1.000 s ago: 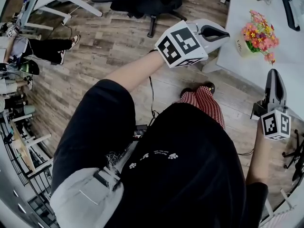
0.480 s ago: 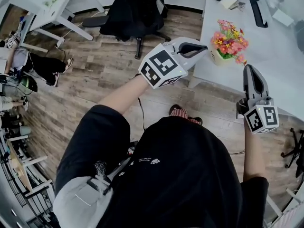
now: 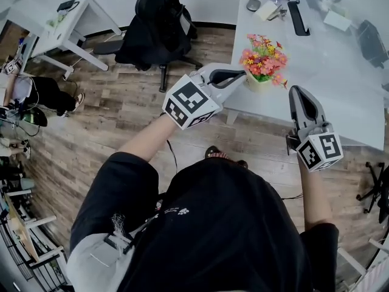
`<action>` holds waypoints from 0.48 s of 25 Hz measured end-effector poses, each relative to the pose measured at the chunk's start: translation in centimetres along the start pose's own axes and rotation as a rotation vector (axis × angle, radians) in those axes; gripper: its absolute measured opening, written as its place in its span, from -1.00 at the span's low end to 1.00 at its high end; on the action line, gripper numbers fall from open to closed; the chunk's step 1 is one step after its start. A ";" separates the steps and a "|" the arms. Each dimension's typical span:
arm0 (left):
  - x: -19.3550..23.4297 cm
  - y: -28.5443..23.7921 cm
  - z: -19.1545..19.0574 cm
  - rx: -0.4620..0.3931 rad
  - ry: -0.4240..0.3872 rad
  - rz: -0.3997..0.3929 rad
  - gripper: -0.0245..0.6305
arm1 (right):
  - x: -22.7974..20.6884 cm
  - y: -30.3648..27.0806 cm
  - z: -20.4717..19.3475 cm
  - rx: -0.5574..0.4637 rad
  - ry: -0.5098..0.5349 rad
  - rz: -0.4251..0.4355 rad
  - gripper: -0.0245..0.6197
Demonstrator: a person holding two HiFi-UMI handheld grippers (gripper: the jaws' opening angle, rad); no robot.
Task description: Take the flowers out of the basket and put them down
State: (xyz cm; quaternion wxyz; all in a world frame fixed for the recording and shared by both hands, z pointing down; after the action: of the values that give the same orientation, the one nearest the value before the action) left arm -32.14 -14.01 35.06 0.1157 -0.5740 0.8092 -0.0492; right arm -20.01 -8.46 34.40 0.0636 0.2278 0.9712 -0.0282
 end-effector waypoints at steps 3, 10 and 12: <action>-0.3 -0.3 0.4 0.004 -0.012 0.008 -0.90 | -0.3 0.3 0.2 -0.009 -0.004 0.005 -0.89; -0.9 -0.5 0.3 0.053 -0.030 0.049 -0.90 | 0.0 0.6 0.4 -0.023 0.002 0.038 -0.89; -1.1 -0.5 0.2 0.058 -0.026 0.051 -0.90 | 0.1 0.7 0.5 -0.032 0.002 0.048 -0.89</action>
State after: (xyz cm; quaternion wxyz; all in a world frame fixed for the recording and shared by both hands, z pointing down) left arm -31.33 -13.13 35.08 0.1441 -0.5502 0.8201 -0.0619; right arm -19.75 -7.77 33.90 0.0671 0.2503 0.9658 -0.0107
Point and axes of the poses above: the fingertips, and each gripper's own axes: y backward along the fingers, x to its left, z out of its top, the point moved 1 cm from there along y, backward along the fingers, and after that the axes turned 7 degrees about z, right-handed, at the moved point
